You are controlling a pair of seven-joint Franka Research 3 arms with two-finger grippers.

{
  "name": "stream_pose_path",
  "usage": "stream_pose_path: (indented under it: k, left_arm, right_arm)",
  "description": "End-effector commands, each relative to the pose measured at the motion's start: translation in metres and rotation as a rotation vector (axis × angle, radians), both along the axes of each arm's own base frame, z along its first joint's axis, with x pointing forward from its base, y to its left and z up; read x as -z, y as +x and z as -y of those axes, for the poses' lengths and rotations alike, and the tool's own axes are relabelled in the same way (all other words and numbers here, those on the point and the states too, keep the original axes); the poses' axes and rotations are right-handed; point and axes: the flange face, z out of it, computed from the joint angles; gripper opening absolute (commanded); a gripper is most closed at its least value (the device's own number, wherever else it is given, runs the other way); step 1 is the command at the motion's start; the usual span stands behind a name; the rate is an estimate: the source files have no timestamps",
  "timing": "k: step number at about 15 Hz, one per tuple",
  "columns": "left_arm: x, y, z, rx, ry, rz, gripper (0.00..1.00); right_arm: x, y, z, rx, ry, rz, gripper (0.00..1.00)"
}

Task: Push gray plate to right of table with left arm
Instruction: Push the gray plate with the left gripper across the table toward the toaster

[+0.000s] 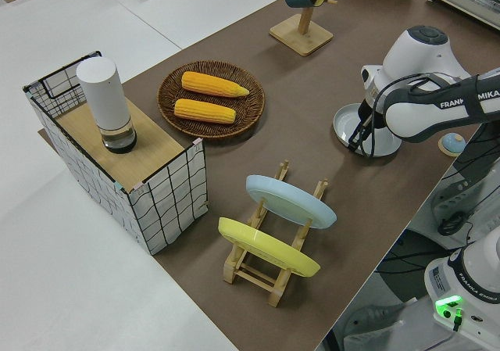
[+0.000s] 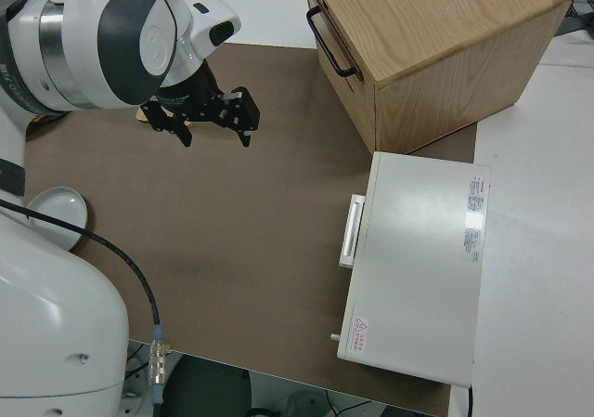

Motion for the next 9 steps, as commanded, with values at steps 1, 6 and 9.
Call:
stream_pose_path:
  k: [1,6,9]
  left_arm:
    - [0.009,-0.015,0.038,-0.022,0.006,-0.016,0.00]
    - [0.013,-0.020,0.083,-0.058,0.004,-0.023,0.00]
    - [0.013,-0.020,0.109,-0.081,0.001,-0.021,0.00]
  right_arm:
    - [-0.004,-0.003,0.002,0.017,0.001,-0.004,0.983]
    - [-0.004,-0.003,0.002,0.017,0.001,-0.004,0.983]
    - [-0.004,-0.003,0.001,0.015,0.001,-0.004,0.983]
